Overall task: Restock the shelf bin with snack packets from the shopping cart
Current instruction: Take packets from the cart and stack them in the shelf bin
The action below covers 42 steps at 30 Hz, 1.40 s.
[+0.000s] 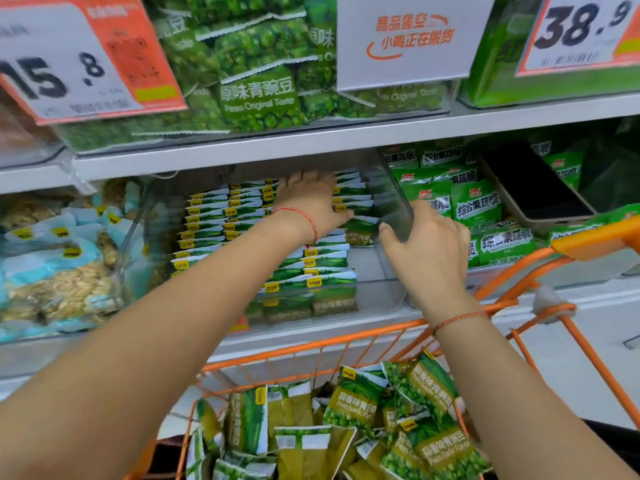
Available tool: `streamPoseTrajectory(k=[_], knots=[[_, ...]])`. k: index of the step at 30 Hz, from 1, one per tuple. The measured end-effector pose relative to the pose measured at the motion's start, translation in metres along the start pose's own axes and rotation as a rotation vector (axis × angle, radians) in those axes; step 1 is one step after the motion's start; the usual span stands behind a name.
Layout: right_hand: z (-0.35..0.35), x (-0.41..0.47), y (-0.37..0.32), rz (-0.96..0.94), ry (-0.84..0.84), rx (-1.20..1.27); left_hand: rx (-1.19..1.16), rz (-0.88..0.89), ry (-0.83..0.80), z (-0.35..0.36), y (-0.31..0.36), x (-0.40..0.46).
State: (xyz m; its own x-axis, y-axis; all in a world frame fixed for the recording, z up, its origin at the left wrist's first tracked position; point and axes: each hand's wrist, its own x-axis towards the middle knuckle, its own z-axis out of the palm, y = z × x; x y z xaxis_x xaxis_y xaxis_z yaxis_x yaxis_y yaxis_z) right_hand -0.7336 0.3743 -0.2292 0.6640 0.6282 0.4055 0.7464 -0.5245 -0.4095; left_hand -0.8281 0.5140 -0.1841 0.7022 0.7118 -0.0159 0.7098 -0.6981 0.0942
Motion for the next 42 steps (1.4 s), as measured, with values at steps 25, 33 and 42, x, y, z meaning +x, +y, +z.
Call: streamPoseTrajectory(k=[25, 33, 42], knots=[[-0.076, -0.149, 0.004, 0.583, -0.488, 0.383, -0.445, -0.162, -0.4, 0.095, 0.045, -0.216], [-0.046, -0.152, 0.02, 0.435, -0.707, 0.016, -0.668, -0.2, -0.302, 0.111, 0.04, -0.215], [-0.031, -0.151, 0.029, 0.24, -0.733, -0.312, -0.926, -0.3, -0.399, 0.117, 0.035, -0.205]])
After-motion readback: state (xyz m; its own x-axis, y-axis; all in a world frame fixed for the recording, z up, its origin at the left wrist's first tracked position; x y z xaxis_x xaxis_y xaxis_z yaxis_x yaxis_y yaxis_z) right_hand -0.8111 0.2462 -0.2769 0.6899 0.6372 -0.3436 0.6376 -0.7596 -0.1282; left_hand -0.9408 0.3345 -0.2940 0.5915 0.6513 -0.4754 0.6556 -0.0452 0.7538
